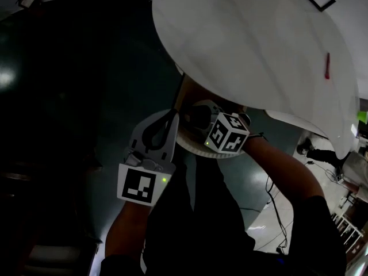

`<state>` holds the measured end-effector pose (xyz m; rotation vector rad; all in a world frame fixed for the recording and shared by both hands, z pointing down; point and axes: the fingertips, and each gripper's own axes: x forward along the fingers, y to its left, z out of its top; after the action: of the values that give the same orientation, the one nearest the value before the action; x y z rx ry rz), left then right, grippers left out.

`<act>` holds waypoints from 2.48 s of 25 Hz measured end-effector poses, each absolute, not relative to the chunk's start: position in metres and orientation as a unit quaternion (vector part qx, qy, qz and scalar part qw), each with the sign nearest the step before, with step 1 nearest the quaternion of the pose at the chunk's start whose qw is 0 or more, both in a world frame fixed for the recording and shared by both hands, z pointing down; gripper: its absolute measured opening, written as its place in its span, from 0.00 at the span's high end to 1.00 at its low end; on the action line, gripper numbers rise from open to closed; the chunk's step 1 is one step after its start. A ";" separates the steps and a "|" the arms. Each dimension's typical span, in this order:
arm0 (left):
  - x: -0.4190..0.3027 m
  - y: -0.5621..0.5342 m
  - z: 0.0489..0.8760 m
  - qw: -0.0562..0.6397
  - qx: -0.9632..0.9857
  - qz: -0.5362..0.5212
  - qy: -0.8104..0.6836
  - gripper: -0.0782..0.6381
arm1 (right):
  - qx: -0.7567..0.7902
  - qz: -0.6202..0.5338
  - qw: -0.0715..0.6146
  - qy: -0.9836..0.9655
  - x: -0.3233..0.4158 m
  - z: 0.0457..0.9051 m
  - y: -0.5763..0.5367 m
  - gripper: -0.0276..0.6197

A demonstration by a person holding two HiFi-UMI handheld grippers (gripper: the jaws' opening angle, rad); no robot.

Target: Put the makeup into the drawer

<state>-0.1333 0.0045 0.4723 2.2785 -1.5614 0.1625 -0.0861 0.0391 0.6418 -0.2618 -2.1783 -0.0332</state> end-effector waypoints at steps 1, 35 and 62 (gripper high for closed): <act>-0.135 0.003 0.474 0.186 0.808 0.056 -0.556 0.88 | -0.111 -0.014 0.458 -0.882 -0.088 0.647 0.039 0.63; -0.119 -0.016 0.385 0.162 0.813 0.057 -0.556 0.88 | -0.068 -0.021 0.342 -0.937 -0.100 0.525 0.048 0.63; 0.058 -0.103 0.291 0.151 0.875 0.104 -0.448 0.88 | 0.297 0.109 0.264 -0.911 0.173 0.389 -0.171 0.92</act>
<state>0.0580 -0.1030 0.2914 2.5118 -1.2865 0.2974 0.1725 -0.1713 0.3892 0.8026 -2.4637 0.2948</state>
